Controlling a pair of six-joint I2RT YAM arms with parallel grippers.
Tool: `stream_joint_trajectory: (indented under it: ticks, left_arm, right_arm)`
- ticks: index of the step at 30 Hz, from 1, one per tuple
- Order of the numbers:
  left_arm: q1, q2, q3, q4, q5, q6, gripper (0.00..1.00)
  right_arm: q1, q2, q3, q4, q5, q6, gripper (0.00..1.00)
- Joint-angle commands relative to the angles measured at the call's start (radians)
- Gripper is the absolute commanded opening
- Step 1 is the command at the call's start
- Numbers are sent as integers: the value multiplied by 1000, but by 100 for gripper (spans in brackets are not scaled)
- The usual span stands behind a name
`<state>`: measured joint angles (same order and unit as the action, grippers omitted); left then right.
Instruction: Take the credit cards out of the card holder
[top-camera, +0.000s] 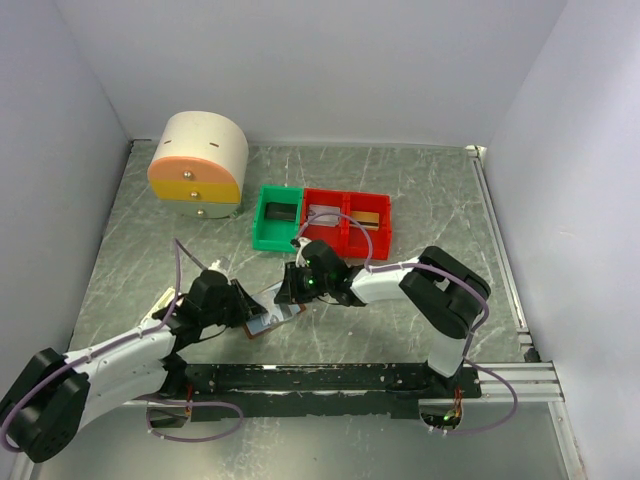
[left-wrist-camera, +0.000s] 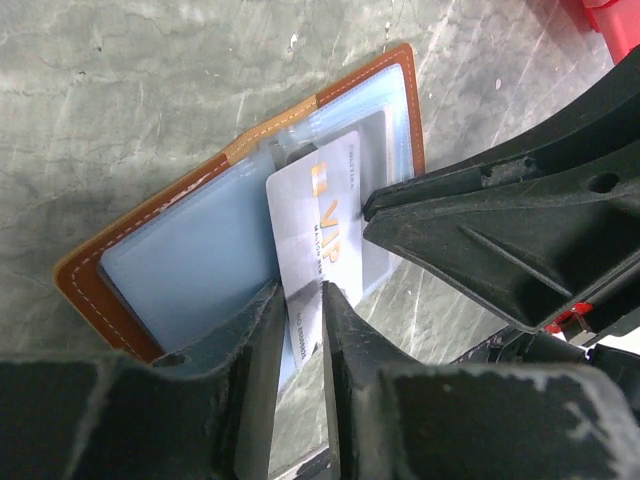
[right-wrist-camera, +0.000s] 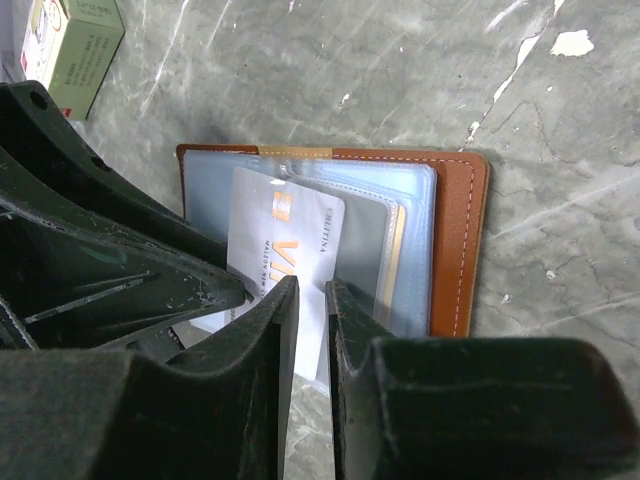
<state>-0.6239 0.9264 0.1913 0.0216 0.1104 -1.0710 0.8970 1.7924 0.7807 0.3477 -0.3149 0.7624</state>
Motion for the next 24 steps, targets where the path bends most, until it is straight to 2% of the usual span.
stream_joint_trajectory:
  ticks: [1,12,20,24]
  left_arm:
    - [-7,3,-18,106,35,-22,33]
    - [-7,78,-27,254,86,-68,34]
    - [-6,75,-72,346,106,-118,39]
    - [-6,76,-90,369,89,-139,35]
  right_arm:
    - [-7,17,-18,-47,31,-27,18]
    - [-14,31,-35,-13,1,-18,18]
    - [-17,50,-31,3,-14,-12,18]
    - [-18,63,-29,9,-23,-9,17]
